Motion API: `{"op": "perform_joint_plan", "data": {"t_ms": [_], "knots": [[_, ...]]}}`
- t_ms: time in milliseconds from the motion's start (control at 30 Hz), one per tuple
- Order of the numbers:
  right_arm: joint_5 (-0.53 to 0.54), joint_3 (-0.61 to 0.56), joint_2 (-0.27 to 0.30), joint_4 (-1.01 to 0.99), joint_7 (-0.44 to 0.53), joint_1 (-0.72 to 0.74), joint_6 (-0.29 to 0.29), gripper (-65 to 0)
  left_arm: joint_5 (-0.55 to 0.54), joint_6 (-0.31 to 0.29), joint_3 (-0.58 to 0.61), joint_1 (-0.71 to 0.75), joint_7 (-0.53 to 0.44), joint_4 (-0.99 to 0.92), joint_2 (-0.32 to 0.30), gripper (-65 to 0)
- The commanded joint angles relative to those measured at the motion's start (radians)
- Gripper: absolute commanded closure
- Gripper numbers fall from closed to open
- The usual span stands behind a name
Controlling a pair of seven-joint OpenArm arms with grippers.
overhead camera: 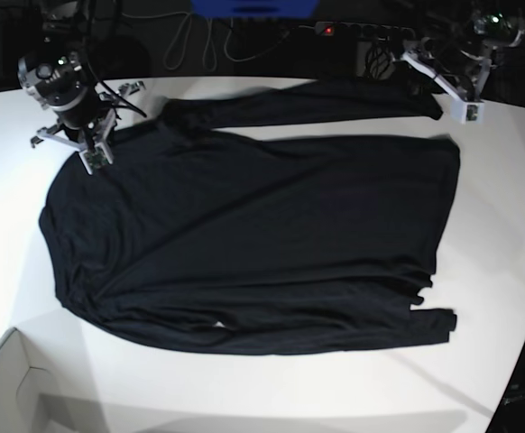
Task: Layout the t-shirt on the table in an organized manner, then fold the t-shirt properly
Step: 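Hold the sleeve end with the left gripper and pull it outward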
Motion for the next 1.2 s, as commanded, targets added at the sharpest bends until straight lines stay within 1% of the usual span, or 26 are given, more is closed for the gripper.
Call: {"op": "perform_joint_plan", "data": {"t_ms": [0, 33, 100, 233, 300, 367, 533, 800, 1033, 1100, 1167], "knots": [[0.006, 0.003, 0.004, 0.017, 0.016, 0.000, 0.006, 0.0, -0.027, 0.001, -0.026, 0.010, -0.012, 0.017, -0.011, -30.3], [0.006, 0.003, 0.004, 0.017, 0.014, 0.000, 0.006, 0.0, -0.049, 0.001, -0.043, 0.010, -0.012, 0.015, -0.005, -32.2], [0.006, 0.003, 0.004, 0.017, 0.014, 0.000, 0.006, 0.0, -0.085, 0.001, -0.058, 0.010, -0.012, 0.009, -0.004, -38.6], [0.006, 0.003, 0.004, 0.016, 0.014, 0.000, 0.008, 0.0, -0.108, 0.001, -0.066, 0.024, -0.012, 0.009, -0.005, -51.6], [0.006, 0.003, 0.004, 0.014, 0.014, 0.000, 0.008, 0.0, -0.102, 0.001, -0.060, 0.027, -0.012, 0.007, -0.004, -55.6], [0.006, 0.003, 0.004, 0.013, 0.014, 0.000, 0.008, 0.0, -0.102, 0.001, -0.058, 0.025, -0.015, -0.016, -0.004, -58.0], [0.006, 0.003, 0.004, 0.013, 0.014, 0.002, 0.008, 0.0, -0.102, 0.001, -0.058, 0.008, -0.023, -0.080, -0.004, -58.1], [0.006, 0.003, 0.004, 0.011, 0.014, 0.006, 0.008, 0.0, -0.101, 0.001, -0.057, -0.038, -0.014, -0.101, -0.004, -58.0], [0.006, 0.003, 0.004, 0.011, 0.014, 0.008, 0.008, 0.0, -0.101, 0.001, -0.055, -0.048, -0.021, -0.143, -0.004, -57.9], [0.006, 0.003, 0.004, 0.011, 0.014, 0.008, 0.008, 0.0, -0.101, 0.001, -0.055, -0.058, -0.015, -0.151, -0.004, -55.8], [0.006, 0.003, 0.004, 0.011, 0.014, 0.008, 0.008, 0.0, -0.101, 0.001, -0.046, -0.061, -0.018, -0.158, -0.007, -50.4]]}}
